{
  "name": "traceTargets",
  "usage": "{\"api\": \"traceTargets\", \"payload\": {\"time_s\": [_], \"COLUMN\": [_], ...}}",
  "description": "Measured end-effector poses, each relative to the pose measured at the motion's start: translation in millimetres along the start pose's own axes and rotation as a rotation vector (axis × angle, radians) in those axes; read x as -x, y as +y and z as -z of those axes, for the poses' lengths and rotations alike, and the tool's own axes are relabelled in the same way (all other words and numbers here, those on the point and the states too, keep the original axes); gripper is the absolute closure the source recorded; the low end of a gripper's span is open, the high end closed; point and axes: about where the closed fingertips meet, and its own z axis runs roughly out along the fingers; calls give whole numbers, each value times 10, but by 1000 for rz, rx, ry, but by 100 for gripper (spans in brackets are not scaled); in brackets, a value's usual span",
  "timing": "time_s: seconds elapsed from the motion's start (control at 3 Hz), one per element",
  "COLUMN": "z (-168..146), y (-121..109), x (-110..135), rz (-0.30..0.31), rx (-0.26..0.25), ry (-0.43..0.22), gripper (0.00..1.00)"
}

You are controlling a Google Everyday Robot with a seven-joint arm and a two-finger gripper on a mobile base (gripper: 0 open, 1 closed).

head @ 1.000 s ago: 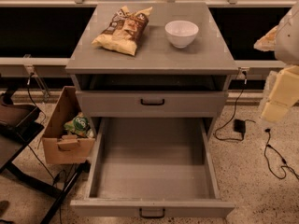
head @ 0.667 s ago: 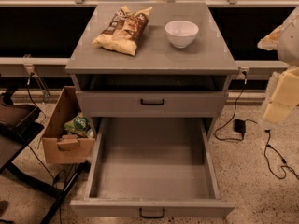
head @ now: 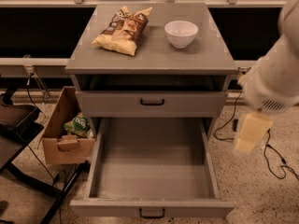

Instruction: Close middle drawer

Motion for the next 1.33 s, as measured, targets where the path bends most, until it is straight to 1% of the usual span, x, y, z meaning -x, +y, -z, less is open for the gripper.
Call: {"api": "traceTargets", "payload": {"time_s": [0.33, 0.67, 1.0, 1.33], "z": [-877, -1711, -1699, -1987], "y": [263, 740, 726, 920], "x": [-86, -327, -311, -228], "rz": [16, 15, 15, -5], "rx": [32, 112, 109, 121], "ry": [79, 169, 163, 97], "gripper": [0, 0, 0, 0]}}
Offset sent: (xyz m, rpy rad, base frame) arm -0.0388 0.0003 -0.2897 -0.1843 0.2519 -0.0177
